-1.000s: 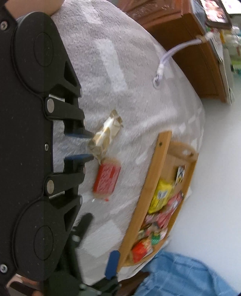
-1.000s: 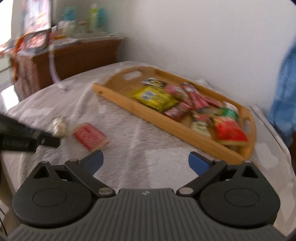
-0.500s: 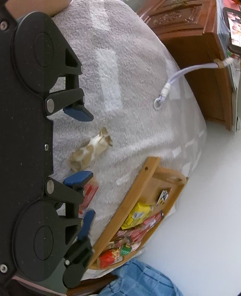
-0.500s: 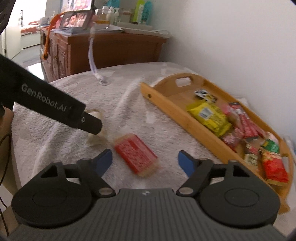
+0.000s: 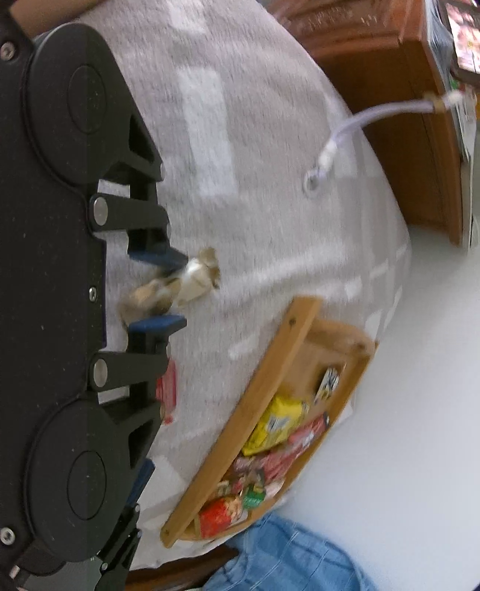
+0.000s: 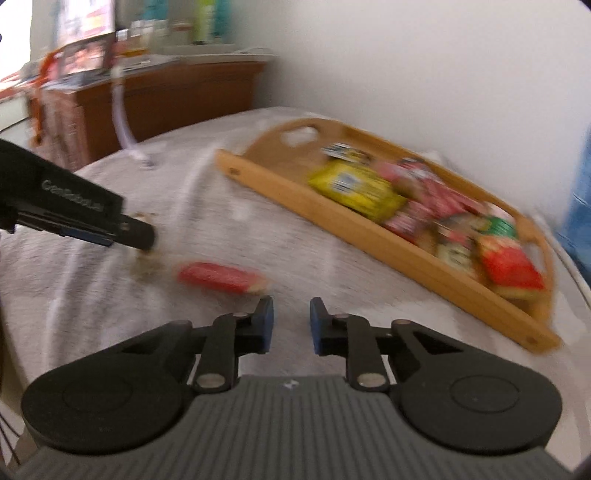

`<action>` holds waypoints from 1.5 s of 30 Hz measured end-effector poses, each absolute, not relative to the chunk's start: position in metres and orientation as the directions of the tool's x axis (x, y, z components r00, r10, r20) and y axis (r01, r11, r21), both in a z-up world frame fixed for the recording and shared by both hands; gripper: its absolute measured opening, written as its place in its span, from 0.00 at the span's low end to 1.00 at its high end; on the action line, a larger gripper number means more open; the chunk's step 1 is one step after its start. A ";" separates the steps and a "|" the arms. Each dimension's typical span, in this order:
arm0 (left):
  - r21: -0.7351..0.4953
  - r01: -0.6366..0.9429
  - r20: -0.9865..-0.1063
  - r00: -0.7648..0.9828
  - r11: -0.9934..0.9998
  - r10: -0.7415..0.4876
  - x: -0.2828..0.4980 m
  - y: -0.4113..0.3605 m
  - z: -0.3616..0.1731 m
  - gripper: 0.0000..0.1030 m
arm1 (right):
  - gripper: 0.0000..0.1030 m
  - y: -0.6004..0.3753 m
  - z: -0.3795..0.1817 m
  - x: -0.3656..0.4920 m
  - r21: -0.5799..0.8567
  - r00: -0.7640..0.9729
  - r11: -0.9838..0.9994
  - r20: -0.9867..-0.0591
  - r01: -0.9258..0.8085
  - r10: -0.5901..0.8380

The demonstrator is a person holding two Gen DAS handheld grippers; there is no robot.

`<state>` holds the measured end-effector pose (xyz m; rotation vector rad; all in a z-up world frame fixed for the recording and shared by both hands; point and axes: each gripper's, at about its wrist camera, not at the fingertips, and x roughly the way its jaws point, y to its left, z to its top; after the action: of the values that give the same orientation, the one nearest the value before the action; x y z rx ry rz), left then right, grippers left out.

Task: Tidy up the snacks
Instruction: 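Grasp the second red square packet with the right tool while the left tool holds the cream bar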

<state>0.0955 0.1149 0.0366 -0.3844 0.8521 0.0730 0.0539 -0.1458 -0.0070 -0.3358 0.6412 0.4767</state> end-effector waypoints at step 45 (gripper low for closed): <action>-0.229 -0.007 -0.751 0.638 0.973 -0.173 0.090 0.084 0.036 0.20 | 0.65 -0.149 -0.006 0.041 -0.097 0.710 0.833 -0.581 -0.545 0.397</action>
<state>0.0896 0.0842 0.0363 -0.2194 0.8762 -0.0955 0.0410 -0.1493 -0.0056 -0.2714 0.5774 0.5296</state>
